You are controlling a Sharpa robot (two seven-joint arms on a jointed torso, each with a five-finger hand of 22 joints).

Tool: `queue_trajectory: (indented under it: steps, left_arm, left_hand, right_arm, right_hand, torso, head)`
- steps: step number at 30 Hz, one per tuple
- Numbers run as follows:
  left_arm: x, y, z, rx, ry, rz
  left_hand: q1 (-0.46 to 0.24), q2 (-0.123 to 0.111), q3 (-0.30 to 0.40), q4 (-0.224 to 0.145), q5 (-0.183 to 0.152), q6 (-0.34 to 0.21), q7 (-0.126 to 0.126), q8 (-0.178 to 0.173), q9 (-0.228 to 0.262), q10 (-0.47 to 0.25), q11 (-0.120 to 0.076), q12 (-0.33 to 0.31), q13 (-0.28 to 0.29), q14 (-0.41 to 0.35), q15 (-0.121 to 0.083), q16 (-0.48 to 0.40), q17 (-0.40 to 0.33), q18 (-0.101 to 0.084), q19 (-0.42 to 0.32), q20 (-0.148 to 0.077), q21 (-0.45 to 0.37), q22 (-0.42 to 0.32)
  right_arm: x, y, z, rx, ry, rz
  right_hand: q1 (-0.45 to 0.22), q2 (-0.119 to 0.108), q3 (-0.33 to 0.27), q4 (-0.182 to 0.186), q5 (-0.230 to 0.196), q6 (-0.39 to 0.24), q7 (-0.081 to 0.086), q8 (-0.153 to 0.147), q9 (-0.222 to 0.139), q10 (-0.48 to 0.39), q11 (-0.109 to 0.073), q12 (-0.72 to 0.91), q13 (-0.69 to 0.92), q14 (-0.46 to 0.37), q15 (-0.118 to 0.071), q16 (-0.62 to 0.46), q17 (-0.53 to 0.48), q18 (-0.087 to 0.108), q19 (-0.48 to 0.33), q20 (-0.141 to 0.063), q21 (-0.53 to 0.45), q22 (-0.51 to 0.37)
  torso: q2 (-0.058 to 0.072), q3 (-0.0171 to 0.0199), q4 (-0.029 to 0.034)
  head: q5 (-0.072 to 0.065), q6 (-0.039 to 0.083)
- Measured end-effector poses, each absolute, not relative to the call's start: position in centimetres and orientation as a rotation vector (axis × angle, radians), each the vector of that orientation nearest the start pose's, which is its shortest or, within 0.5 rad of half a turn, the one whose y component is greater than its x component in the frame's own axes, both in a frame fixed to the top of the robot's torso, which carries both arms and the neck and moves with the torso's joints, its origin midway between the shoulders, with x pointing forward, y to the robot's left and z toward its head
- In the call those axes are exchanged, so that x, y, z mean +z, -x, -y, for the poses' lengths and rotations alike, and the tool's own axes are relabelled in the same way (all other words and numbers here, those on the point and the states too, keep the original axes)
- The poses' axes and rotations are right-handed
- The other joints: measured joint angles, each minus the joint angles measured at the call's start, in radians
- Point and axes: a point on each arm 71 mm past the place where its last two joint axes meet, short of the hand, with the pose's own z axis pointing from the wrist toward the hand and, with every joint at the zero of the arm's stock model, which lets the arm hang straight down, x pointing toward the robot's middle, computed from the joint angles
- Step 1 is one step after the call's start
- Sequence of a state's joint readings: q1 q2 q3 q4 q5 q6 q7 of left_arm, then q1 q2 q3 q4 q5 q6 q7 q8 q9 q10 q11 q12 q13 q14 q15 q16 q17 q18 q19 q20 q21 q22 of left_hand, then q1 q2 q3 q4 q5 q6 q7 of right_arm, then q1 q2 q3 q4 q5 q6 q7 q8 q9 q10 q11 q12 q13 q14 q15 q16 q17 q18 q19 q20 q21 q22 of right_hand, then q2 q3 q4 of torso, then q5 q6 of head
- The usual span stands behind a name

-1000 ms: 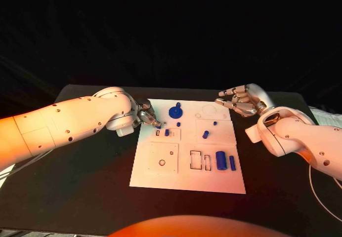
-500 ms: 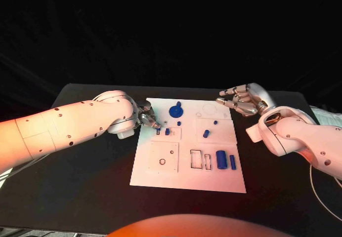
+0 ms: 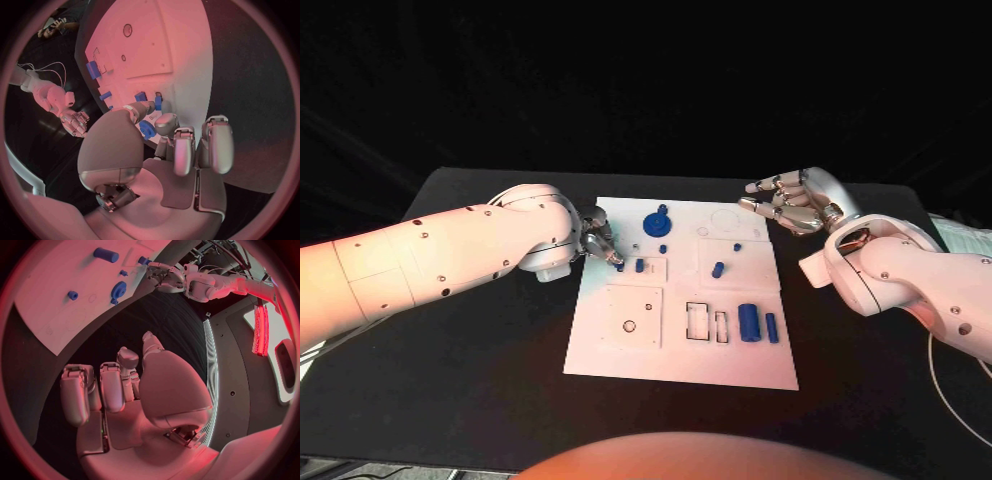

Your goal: Assemble the parts on the task board

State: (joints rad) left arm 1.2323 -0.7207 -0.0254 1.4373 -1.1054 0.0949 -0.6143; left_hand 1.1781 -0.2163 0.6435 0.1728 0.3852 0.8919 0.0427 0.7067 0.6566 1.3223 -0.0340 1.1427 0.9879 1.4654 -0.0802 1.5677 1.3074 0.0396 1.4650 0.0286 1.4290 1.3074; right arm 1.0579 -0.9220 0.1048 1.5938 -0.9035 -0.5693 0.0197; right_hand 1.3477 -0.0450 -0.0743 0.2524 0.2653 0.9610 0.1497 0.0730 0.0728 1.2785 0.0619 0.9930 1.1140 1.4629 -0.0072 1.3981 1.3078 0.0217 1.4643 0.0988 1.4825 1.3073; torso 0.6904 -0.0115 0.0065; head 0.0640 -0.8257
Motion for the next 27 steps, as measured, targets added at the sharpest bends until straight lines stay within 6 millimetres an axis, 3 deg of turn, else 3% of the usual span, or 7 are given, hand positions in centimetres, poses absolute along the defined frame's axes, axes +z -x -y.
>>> queue_trajectory:
  steps: [27]
  left_arm:
    - [-21.17, -50.00, -18.22, -0.315, 0.164, -2.292]
  left_hand:
    - [-0.006, -0.006, -0.001, -0.011, 0.017, 0.007, 0.000, 0.000, -0.005, 0.007, 0.000, 0.004, 0.006, 0.000, 0.000, 0.000, 0.000, 0.000, 0.000, 0.000, 0.000, 0.000]
  right_arm:
    - [-18.39, -47.20, 23.61, 0.931, -0.537, -1.502]
  right_hand:
    - [0.000, 0.000, 0.000, 0.000, 0.000, 0.000, 0.000, 0.000, 0.000, 0.000, 0.000, 0.000, 0.000, 0.000, 0.000, 0.000, 0.000, 0.000, 0.000, 0.000, 0.000, 0.001]
  torso:
    - [0.000, -0.0001, 0.0002]
  head:
    - [-0.001, -0.001]
